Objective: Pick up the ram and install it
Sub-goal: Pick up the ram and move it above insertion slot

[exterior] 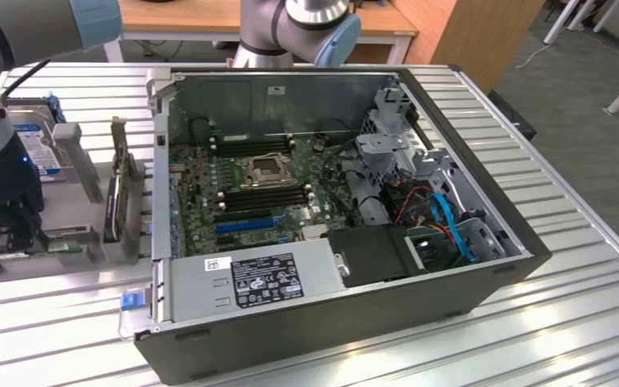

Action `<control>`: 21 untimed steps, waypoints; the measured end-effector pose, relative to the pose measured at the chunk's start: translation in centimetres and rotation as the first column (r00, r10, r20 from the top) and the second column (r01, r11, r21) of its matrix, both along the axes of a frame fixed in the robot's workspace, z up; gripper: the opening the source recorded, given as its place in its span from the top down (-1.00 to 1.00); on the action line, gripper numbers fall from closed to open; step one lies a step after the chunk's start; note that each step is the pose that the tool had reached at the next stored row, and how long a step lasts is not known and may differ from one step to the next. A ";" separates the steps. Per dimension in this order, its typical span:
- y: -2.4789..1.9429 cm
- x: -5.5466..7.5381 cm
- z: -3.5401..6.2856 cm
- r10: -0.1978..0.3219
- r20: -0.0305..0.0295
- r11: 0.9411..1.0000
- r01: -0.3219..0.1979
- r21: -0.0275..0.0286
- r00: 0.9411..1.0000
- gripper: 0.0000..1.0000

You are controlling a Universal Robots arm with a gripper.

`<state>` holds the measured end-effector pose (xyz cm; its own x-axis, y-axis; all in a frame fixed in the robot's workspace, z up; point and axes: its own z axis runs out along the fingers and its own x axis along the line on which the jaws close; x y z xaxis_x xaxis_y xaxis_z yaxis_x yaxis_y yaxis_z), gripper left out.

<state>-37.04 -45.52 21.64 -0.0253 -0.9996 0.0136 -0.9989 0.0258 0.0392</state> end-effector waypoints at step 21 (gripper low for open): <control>0.00 0.0 5.62 0.000 0.000 1.000 0.000 0.000 1.000 0.76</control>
<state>-37.02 -45.52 27.26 -0.0253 -0.9996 0.0137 -0.9989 0.0258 0.0392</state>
